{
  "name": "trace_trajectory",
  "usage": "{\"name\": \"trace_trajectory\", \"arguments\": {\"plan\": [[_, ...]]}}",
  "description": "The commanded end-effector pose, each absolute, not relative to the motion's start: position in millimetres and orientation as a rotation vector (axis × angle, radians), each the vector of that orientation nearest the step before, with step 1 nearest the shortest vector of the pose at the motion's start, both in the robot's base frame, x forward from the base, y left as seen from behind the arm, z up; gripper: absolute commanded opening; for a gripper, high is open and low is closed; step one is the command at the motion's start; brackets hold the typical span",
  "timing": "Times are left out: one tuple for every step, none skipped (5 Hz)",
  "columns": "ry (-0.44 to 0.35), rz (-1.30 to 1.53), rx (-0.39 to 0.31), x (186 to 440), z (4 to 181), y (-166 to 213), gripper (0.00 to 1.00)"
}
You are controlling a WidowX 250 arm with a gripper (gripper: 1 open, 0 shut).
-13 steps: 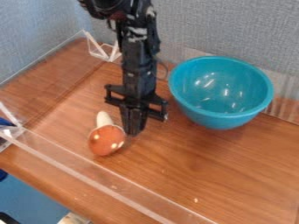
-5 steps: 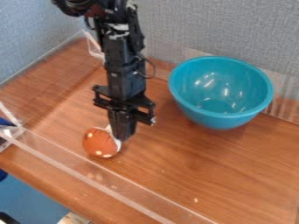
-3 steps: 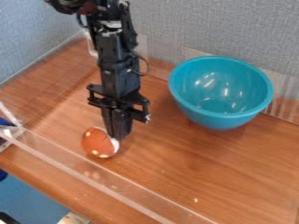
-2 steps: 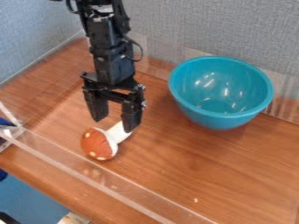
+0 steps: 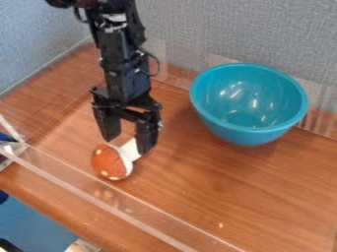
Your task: Put the mushroom in the blue bowl
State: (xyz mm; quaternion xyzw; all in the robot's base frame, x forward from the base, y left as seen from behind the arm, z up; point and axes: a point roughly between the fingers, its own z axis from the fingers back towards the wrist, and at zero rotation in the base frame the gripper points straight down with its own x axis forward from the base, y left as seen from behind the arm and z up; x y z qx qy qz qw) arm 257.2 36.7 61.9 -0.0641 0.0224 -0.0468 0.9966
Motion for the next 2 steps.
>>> {"name": "trace_trajectory", "arguments": {"plan": [[0.018, -0.145, -0.1, 256.3, 64.6, 36.1, 1.0], [0.024, -0.184, -0.089, 251.5, 59.8, 37.1, 1.0]]}}
